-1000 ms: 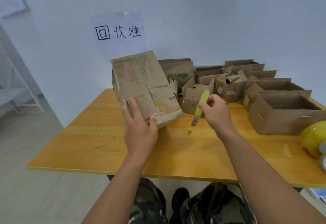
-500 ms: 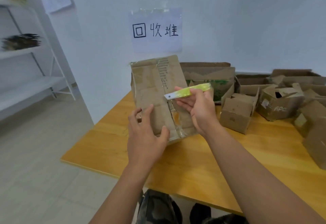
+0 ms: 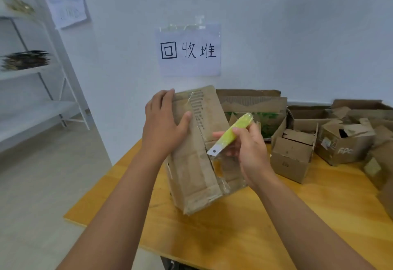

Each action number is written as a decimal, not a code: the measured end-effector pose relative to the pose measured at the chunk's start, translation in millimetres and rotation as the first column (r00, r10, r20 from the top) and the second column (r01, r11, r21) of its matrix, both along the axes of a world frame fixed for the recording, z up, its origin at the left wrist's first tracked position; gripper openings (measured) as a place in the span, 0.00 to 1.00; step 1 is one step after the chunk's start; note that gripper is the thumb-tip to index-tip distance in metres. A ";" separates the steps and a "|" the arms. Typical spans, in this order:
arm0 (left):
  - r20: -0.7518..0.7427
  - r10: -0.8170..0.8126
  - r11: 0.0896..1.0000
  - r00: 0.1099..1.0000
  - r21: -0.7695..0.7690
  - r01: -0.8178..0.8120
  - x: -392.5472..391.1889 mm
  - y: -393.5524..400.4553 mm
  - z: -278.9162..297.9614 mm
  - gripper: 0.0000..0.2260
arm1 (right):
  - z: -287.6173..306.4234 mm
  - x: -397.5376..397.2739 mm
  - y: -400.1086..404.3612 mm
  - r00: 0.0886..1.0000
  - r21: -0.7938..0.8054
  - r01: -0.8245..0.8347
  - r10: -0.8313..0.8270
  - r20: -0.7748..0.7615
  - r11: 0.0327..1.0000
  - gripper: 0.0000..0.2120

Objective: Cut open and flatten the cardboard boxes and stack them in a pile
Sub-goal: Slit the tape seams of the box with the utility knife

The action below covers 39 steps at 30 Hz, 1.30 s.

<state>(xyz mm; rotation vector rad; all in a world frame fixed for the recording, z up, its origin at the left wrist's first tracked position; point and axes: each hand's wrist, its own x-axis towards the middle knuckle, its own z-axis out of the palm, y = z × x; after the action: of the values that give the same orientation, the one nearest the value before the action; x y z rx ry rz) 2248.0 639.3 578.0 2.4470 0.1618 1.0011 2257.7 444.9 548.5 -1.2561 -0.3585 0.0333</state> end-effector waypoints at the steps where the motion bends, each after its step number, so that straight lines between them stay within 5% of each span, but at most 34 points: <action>1: 0.015 0.008 1.000 1.000 0.000 -0.008 -2.1 0.0 -1.7 0.31 | 3.0 2.8 0.5 1.000 0.009 0.011 -0.011 0.009 1.000 0.05; 5: 0.065 0.020 0.999 0.998 0.030 -0.022 -11.3 -6.2 -6.4 0.29 | 22.1 11.8 6.6 0.999 0.146 -0.028 0.022 0.046 0.989 0.09; 10: 0.136 -0.011 0.997 0.991 0.073 0.001 -18.8 -16.6 -12.4 0.26 | 44.2 14.5 18.1 0.990 0.319 0.032 -0.074 0.121 0.947 0.03; 15: 0.204 -0.025 0.997 0.979 0.073 0.010 -25.8 -23.5 -16.2 0.21 | 39.7 13.4 23.8 0.902 0.233 0.189 -0.262 0.342 0.954 0.07; 26: 0.229 -0.025 0.998 0.973 0.069 0.009 -24.4 -32.6 -19.2 0.20 | 19.7 16.6 20.5 0.688 0.045 0.336 -0.278 0.671 0.941 0.07; 39: 0.209 -0.031 0.999 0.977 0.018 0.028 -14.4 -22.4 -20.3 0.20 | 0.3 28.5 40.8 0.477 -0.061 0.539 -0.245 0.844 0.840 0.16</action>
<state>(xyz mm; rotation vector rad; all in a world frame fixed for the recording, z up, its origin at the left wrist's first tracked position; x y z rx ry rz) 2233.6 616.9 557.7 2.3303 0.0469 1.2419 2286.2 485.8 548.8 -1.6109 -0.8792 -0.9910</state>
